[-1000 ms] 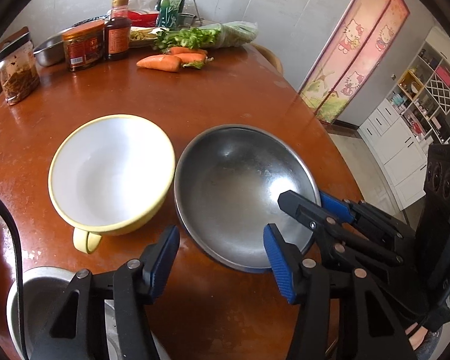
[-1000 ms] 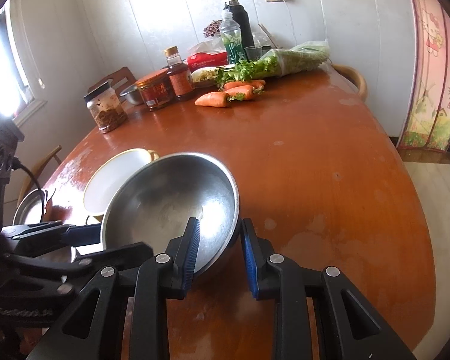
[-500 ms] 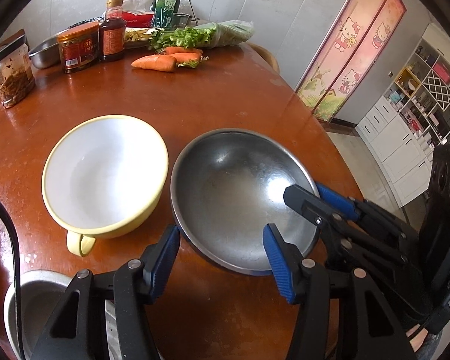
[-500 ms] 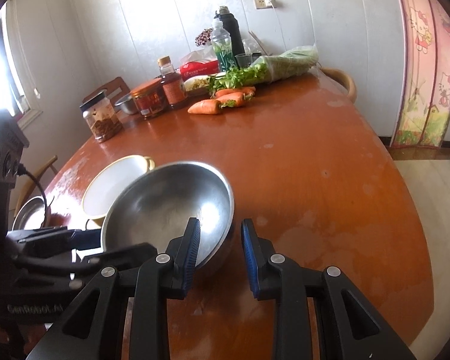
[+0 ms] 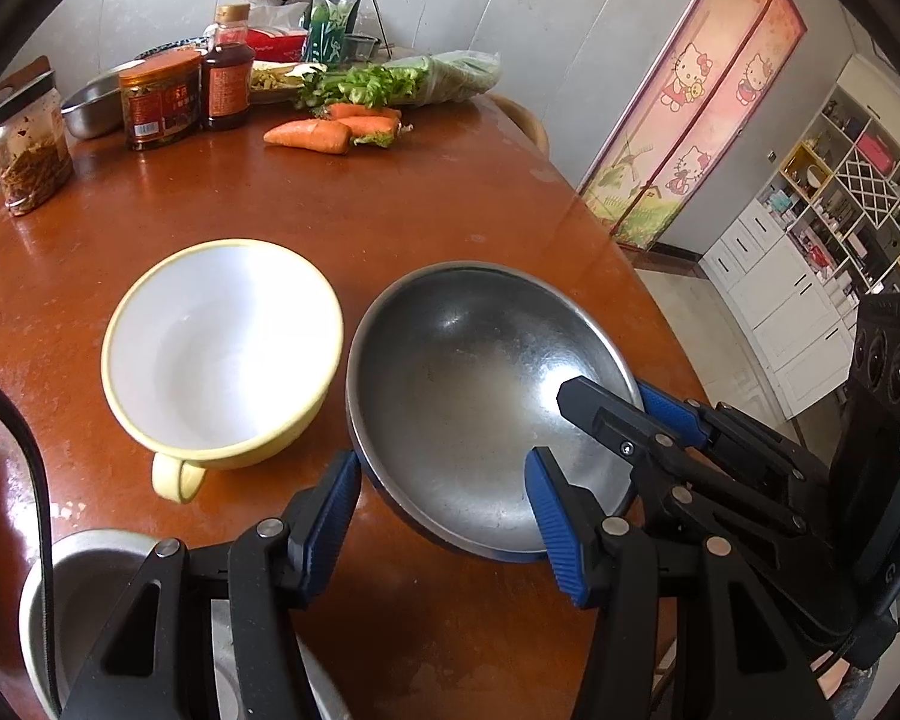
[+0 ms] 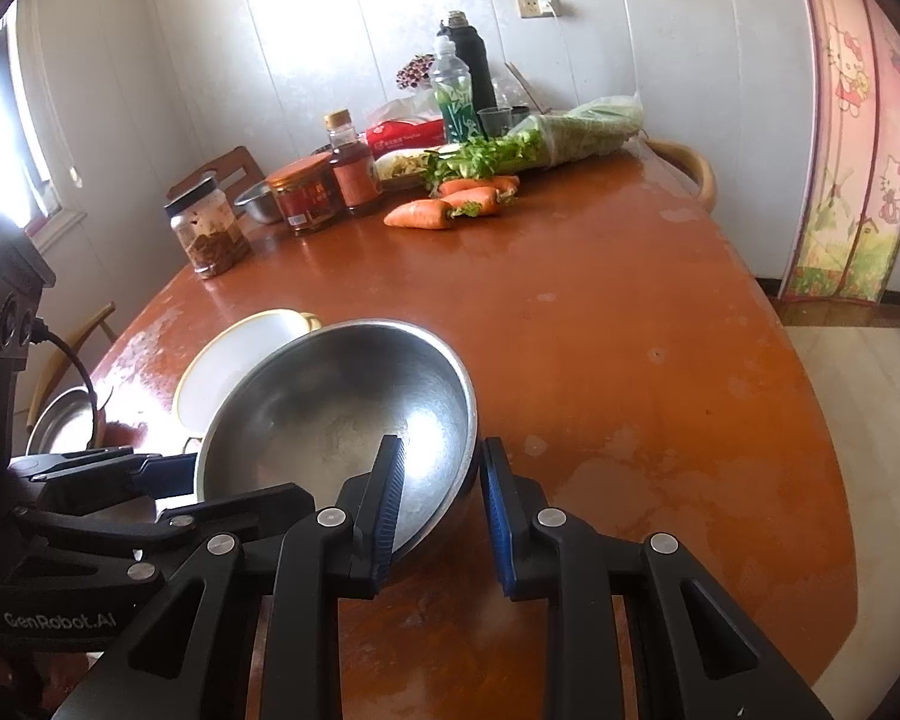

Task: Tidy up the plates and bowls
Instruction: 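Lift the steel bowl and carry it over the steel basin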

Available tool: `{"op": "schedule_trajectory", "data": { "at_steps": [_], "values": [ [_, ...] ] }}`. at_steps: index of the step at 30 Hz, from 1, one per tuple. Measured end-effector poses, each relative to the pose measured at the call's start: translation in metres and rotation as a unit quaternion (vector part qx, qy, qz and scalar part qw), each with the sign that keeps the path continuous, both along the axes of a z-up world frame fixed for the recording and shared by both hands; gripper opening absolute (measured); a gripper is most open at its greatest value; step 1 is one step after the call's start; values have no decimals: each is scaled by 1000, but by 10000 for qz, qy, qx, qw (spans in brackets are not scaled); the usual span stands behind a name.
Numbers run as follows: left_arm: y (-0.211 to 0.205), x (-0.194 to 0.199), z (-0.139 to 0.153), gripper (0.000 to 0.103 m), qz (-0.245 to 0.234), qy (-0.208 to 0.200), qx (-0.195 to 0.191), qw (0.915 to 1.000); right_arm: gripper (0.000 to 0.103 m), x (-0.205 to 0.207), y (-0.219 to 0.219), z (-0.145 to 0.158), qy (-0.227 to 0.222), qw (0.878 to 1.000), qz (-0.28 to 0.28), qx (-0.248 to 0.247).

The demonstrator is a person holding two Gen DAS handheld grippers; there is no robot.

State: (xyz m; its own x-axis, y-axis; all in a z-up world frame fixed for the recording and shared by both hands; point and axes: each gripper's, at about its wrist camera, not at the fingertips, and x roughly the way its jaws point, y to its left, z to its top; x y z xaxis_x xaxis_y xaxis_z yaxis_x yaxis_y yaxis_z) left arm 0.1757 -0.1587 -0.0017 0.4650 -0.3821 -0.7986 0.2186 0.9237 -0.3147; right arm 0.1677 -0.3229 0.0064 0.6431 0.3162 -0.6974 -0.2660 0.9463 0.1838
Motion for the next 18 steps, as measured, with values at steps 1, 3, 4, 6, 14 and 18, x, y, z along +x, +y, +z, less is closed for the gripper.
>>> {"op": "schedule_trajectory", "data": {
  "at_steps": [1, 3, 4, 6, 14, 18],
  "values": [
    [2, -2, 3, 56, 20, -31, -13, 10000, 28, -2, 2, 3, -23, 10000, 8, -10],
    [5, -7, 8, 56, 47, -113, -2, 9999, 28, -7, 7, 8, -68, 10000, 35, -43],
    [7, -10, 10, 57, 59, -142, -13, 9999, 28, -8, 9, 10, -94, 9999, 38, -73],
    [12, -14, 14, 57, 89, -183, -43, 9998, 28, -13, 13, 15, -148, 9998, 67, -68],
    [30, -33, 26, 57, 173, -336, -118, 9992, 28, -32, 30, 29, -305, 9993, 163, -156],
    [44, -42, 32, 57, 241, -434, -154, 9986, 28, -42, 42, 36, -388, 9988, 237, -201]
  ]
}}
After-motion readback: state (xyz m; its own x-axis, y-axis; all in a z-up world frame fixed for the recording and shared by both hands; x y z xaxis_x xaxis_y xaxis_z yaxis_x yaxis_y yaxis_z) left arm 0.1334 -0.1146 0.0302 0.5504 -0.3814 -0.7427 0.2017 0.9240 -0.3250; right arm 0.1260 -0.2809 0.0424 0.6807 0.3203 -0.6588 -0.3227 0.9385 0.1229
